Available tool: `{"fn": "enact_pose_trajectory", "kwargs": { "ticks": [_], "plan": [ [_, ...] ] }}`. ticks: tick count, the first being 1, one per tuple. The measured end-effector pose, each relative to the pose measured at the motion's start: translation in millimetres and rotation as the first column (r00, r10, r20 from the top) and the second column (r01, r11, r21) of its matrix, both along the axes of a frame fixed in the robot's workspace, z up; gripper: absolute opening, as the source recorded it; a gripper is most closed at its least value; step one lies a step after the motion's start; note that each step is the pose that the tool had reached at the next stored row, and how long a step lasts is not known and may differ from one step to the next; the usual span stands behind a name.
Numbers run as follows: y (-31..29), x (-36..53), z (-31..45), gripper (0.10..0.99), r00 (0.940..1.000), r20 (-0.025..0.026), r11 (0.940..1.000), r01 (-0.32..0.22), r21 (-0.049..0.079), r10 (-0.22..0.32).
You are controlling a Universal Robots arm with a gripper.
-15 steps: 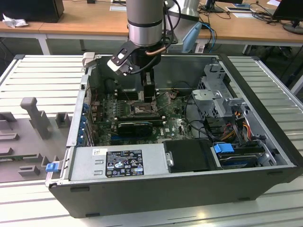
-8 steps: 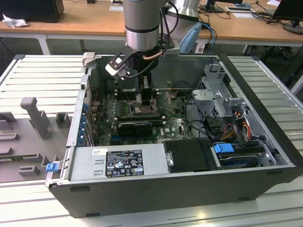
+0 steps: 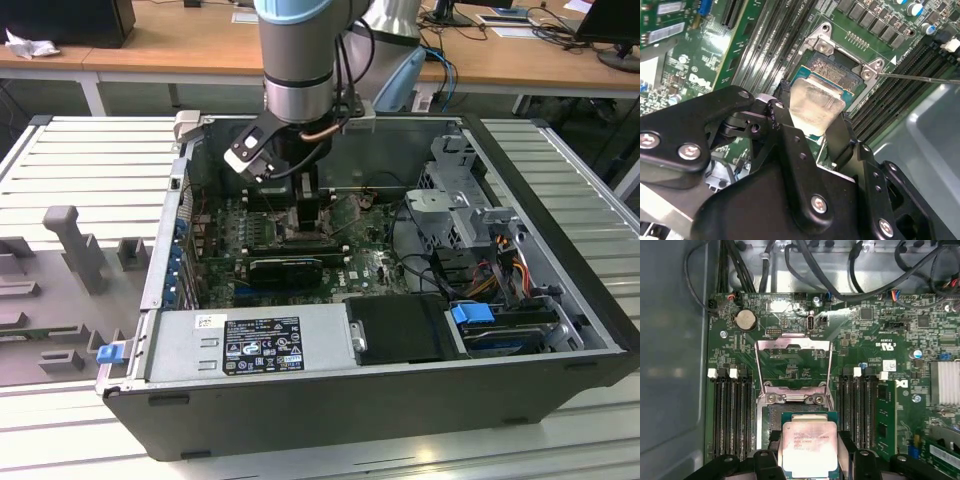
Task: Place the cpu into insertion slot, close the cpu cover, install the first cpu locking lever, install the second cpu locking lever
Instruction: 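Place the cpu into insertion slot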
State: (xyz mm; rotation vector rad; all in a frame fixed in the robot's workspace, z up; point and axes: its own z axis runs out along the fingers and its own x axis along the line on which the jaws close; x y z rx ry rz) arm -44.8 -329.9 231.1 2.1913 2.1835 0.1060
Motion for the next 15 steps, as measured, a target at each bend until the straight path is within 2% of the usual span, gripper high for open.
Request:
{"fn": "enact_pose_trajectory", "kwargs": {
  "ticks": [3, 6, 8, 10, 15],
  "plan": [
    [2.6, -3.7, -5.1, 0.525, 1.0, -0.0001, 1.0, 0.0, -0.005, 0.0],
    [7.0, -4.3, -8.9, 0.525, 1.0, 0.0001, 0.9998, 0.0, -0.019, 0.0],
    [10.1, -4.3, -12.9, 0.525, 1.0, 0.0001, 0.9998, 0.0, -0.02, 0.0],
    [10.5, -4.2, -17.0, 0.525, 1.0, 0.0, 0.9998, 0.002, -0.02, -0.002],
    [10.8, -1.9, -19.5, 0.525, 0.9999, 0.0, 0.9997, 0.014, -0.02, -0.014]
  ]
}}
